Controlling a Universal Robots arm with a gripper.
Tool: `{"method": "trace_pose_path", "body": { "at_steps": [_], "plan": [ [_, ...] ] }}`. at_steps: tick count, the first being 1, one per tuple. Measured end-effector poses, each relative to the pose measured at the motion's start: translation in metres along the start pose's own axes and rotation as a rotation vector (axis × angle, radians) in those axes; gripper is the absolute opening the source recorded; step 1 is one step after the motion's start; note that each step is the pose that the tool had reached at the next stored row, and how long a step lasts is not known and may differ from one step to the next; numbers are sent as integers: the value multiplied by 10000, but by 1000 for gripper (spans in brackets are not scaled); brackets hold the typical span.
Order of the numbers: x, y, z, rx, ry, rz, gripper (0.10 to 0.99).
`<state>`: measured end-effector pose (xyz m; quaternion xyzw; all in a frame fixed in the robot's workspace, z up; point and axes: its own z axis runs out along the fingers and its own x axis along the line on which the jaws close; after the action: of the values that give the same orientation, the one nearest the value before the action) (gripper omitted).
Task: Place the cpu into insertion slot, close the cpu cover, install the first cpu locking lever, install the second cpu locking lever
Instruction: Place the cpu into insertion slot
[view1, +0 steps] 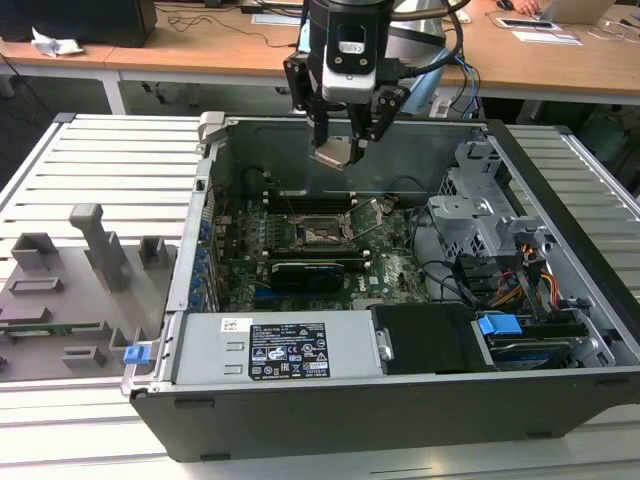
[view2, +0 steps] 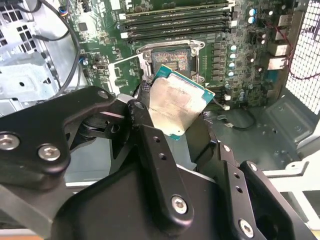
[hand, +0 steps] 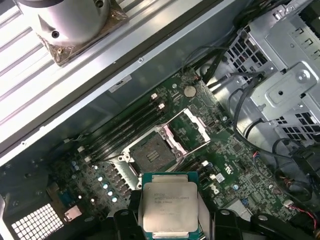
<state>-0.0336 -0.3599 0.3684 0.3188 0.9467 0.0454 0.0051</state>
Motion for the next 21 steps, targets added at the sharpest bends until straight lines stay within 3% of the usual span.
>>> {"method": "trace_pose_path", "body": {
  "at_steps": [21],
  "plan": [
    [0, -1, 10, -45, -205, 2296, 529]
  ]
}}
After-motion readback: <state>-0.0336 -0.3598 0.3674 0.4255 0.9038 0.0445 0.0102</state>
